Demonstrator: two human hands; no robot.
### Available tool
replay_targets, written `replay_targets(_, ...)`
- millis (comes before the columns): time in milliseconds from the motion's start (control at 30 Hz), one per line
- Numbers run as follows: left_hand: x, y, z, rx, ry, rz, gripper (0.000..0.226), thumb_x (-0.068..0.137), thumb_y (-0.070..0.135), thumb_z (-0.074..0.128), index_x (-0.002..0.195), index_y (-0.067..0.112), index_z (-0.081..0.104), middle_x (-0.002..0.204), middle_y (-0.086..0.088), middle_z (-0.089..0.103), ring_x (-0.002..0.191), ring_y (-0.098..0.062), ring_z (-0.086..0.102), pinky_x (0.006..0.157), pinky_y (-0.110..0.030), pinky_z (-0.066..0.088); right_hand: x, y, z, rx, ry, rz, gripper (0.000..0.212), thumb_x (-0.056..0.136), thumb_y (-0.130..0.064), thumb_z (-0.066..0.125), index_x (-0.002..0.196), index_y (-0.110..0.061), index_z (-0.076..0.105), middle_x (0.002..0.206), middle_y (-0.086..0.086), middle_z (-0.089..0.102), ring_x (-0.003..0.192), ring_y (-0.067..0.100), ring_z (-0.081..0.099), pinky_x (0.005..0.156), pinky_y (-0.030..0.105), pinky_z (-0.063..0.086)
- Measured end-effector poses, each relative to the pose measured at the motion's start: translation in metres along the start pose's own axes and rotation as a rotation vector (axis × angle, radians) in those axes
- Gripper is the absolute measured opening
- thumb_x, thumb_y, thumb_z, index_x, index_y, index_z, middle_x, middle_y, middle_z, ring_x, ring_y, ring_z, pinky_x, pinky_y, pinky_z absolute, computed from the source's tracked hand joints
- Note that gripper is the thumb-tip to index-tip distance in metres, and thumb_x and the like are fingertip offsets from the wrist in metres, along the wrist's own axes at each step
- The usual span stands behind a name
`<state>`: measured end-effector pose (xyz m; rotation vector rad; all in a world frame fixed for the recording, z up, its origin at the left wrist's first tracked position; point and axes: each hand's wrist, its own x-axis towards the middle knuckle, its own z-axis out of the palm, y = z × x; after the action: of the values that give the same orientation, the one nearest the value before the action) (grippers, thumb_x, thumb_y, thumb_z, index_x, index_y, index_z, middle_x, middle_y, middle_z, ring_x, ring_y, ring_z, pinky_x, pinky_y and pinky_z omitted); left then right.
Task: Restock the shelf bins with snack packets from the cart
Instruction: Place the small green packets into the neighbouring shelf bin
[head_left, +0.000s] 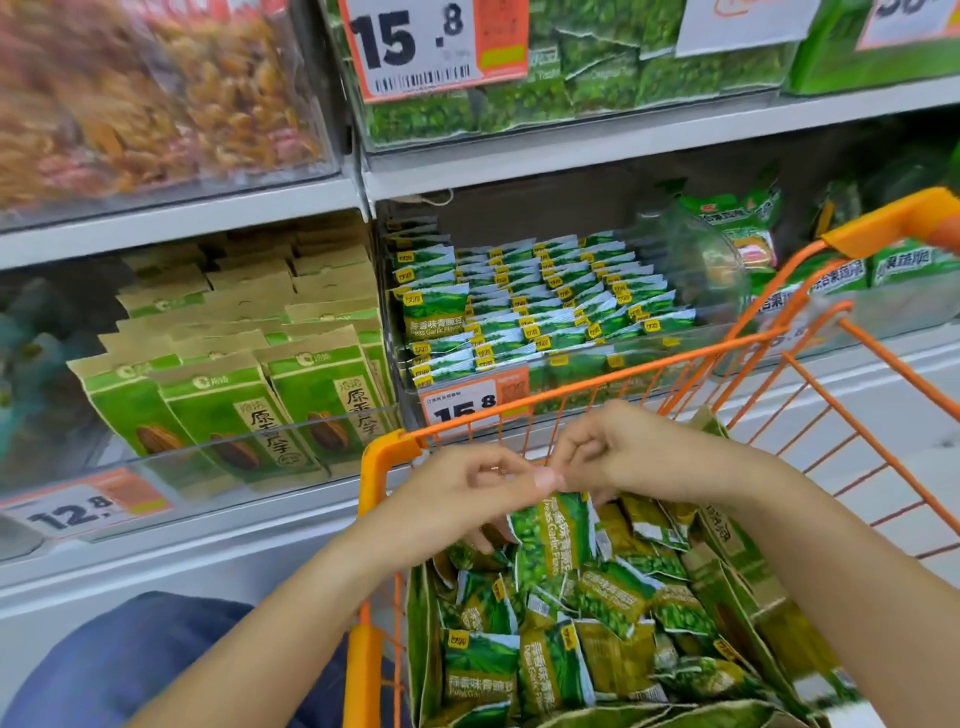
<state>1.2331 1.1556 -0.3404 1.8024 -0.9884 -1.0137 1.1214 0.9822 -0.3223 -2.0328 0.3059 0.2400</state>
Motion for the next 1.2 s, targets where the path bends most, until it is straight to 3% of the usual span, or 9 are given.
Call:
replay_targets(133, 0.003, -0.006, 0.007, 0.322, 0.068, 0.044, 0.041, 0.076, 0.050, 0.074, 0.105, 0.022, 0.067, 0.098, 0.015, 0.065, 0.072, -0.008, 0.063, 0.063, -0.020, 0.046, 0.002, -0.002, 0.004, 0.078, 0.146, -0.058, 0.009, 0.082, -0.022, 0.074, 0.077, -0.016, 0.069, 0.058, -0.009, 0.064, 0.057, -0.001, 0.060, 0.058, 0.019, 0.051)
replay_targets(267, 0.006, -0.007, -0.003, 0.025, 0.265, 0.075, 0.047, 0.071, 0.047, 0.080, 0.104, 0.017, 0.067, 0.106, 0.006, 0.071, 0.098, -0.008, 0.065, 0.087, -0.039, 0.053, 0.005, 0.000, 0.003, 0.258, 0.218, -0.097, 0.023, 0.077, -0.030, 0.075, 0.094, -0.019, 0.065, 0.073, -0.009, 0.067, 0.073, 0.008, 0.066, 0.068, 0.024, 0.056)
replay_targets(400, 0.005, 0.007, -0.004, -0.161, 0.288, 0.140, 0.015, 0.085, 0.019, 0.072, 0.094, 0.020, 0.060, 0.074, 0.016, 0.070, 0.071, -0.002, 0.065, 0.067, -0.026, 0.052, 0.004, 0.000, 0.009, 0.316, 0.124, -0.118, 0.020, 0.083, -0.021, 0.072, 0.101, -0.024, 0.065, 0.078, 0.002, 0.066, 0.083, 0.014, 0.070, 0.080, 0.029, 0.058)
replay_targets(467, 0.006, 0.008, -0.007, -0.116, 0.300, 0.169, 0.028, 0.083, 0.036, 0.073, 0.097, 0.015, 0.063, 0.082, 0.007, 0.071, 0.078, -0.011, 0.066, 0.065, -0.029, 0.054, 0.007, 0.002, 0.011, 0.339, 0.206, -0.143, 0.028, 0.079, -0.027, 0.077, 0.101, -0.013, 0.068, 0.081, 0.016, 0.064, 0.080, 0.018, 0.065, 0.088, 0.045, 0.055)
replay_targets(567, 0.007, 0.012, -0.013, 0.045, 0.330, 0.181, 0.049, 0.070, 0.057, 0.073, 0.096, 0.016, 0.066, 0.092, -0.003, 0.070, 0.080, -0.020, 0.065, 0.072, -0.037, 0.051, 0.010, 0.004, 0.011, 0.263, 0.329, -0.171, 0.054, 0.069, -0.044, 0.081, 0.092, 0.001, 0.063, 0.072, 0.016, 0.056, 0.068, 0.021, 0.054, 0.075, 0.043, 0.051)
replay_targets(767, 0.015, 0.045, -0.023, 0.803, 0.293, 0.208, 0.030, 0.081, 0.048, 0.070, 0.105, 0.032, 0.064, 0.100, 0.015, 0.068, 0.095, -0.005, 0.062, 0.080, -0.027, 0.049, 0.007, 0.000, 0.017, -0.313, 0.465, -0.164, 0.032, 0.080, -0.044, 0.071, 0.071, -0.028, 0.045, 0.068, -0.003, 0.054, 0.067, 0.016, 0.054, 0.064, 0.036, 0.044)
replay_targets(933, 0.023, 0.066, -0.032, 1.182, 0.315, 0.272, 0.025, 0.093, 0.045, 0.056, 0.113, 0.031, 0.061, 0.098, 0.005, 0.070, 0.097, -0.022, 0.063, 0.063, -0.028, 0.036, 0.008, -0.002, 0.014, -0.156, 0.572, -0.204, 0.059, 0.080, -0.031, 0.075, 0.129, -0.034, 0.041, 0.093, -0.016, 0.055, 0.079, 0.003, 0.060, 0.077, 0.036, 0.053)
replay_targets(1100, 0.046, 0.081, -0.078, 0.949, 0.630, 0.280, 0.029, 0.093, 0.034, 0.061, 0.118, 0.018, 0.063, 0.110, -0.005, 0.070, 0.103, -0.029, 0.063, 0.078, -0.037, 0.050, 0.008, -0.001, 0.006, -0.215, 0.652, -0.186, 0.069, 0.090, -0.027, 0.063, 0.145, -0.036, 0.022, 0.108, -0.021, 0.051, 0.078, 0.005, 0.061, 0.076, 0.040, 0.055)
replay_targets(1200, 0.067, 0.076, -0.090, 1.227, 0.620, 0.235, 0.031, 0.096, 0.028, 0.058, 0.123, 0.015, 0.060, 0.107, -0.011, 0.071, 0.103, -0.032, 0.063, 0.083, -0.037, 0.043, 0.009, 0.005, 0.007, -0.432, 0.603, -0.141, 0.070, 0.094, -0.030, 0.056, 0.147, -0.037, 0.010, 0.121, -0.014, 0.051, 0.073, 0.013, 0.062, 0.065, 0.042, 0.054)
